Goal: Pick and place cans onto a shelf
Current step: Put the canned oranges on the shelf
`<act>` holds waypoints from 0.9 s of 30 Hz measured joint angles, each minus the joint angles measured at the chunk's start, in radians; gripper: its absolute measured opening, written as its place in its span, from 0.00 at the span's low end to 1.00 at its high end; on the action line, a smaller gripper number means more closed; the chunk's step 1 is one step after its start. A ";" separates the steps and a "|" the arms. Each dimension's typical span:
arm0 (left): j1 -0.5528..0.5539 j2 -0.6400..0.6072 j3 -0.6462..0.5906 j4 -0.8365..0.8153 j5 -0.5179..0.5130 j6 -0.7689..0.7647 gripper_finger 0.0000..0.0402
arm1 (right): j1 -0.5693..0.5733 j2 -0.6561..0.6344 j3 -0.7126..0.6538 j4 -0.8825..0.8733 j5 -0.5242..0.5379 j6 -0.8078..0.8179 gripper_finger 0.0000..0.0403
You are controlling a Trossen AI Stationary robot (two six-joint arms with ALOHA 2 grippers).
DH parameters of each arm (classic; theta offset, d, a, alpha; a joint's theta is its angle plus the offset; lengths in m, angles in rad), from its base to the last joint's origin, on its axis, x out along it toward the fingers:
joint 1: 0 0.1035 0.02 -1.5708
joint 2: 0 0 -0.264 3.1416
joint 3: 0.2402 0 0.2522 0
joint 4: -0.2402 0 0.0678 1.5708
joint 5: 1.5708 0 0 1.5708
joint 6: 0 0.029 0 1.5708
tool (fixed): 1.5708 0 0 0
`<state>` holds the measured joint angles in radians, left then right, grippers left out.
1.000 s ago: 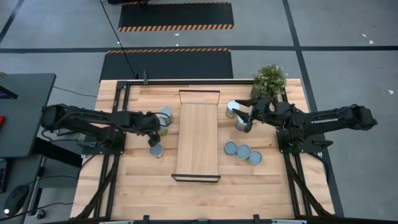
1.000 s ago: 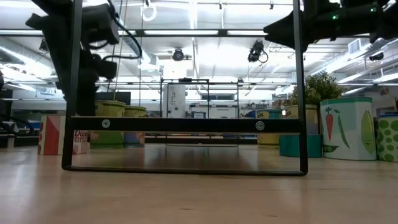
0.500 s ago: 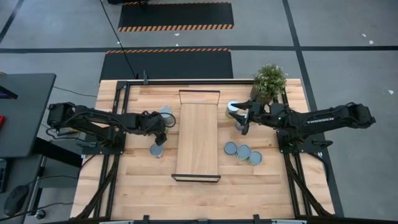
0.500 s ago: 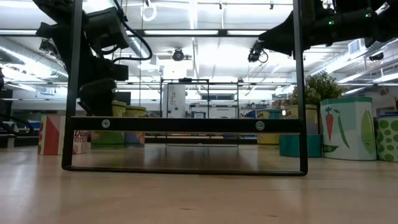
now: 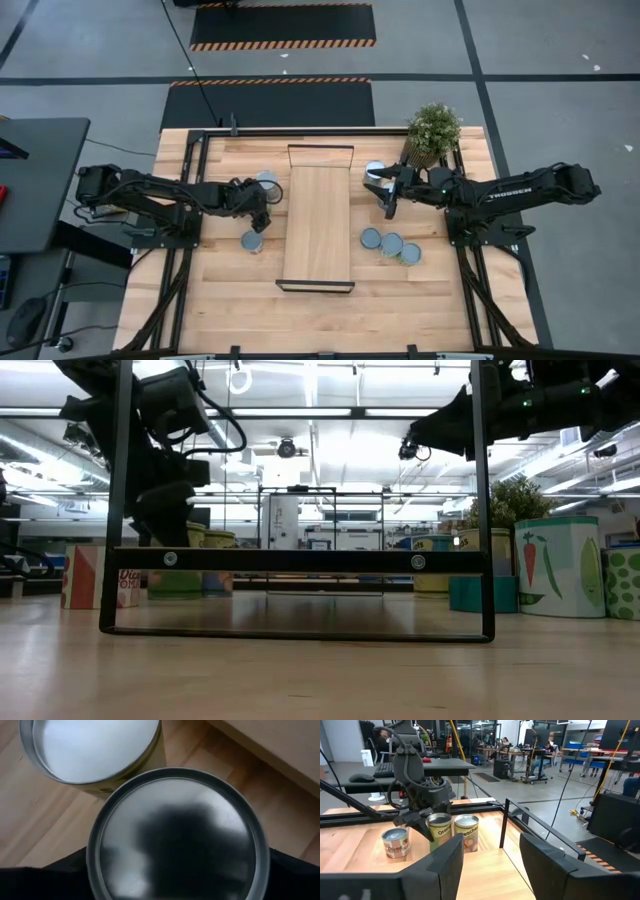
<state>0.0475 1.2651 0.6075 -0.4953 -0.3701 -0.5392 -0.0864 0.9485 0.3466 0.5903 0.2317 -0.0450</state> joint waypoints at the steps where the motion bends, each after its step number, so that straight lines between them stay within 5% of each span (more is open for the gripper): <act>1: 0.000 0.000 0.000 0.001 0.006 0.000 0.80 | 0.000 0.000 0.000 0.000 0.000 0.000 0.50; 11: -0.032 -0.004 0.097 -0.119 0.171 0.001 0.82 | 0.000 0.000 0.000 0.000 -0.002 -0.030 0.50; 21: -0.048 0.030 0.314 -0.140 0.159 0.080 0.82 | 0.000 0.000 0.000 0.000 -0.028 -0.079 0.50; 27: 0.012 0.190 0.467 -0.136 0.156 0.221 0.82 | 0.000 -0.001 0.000 -0.005 -0.103 -0.136 0.50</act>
<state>0.0592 1.4556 1.0743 -0.6312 -0.2137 -0.3186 -0.0864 0.9478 0.3462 0.5857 0.1291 -0.1812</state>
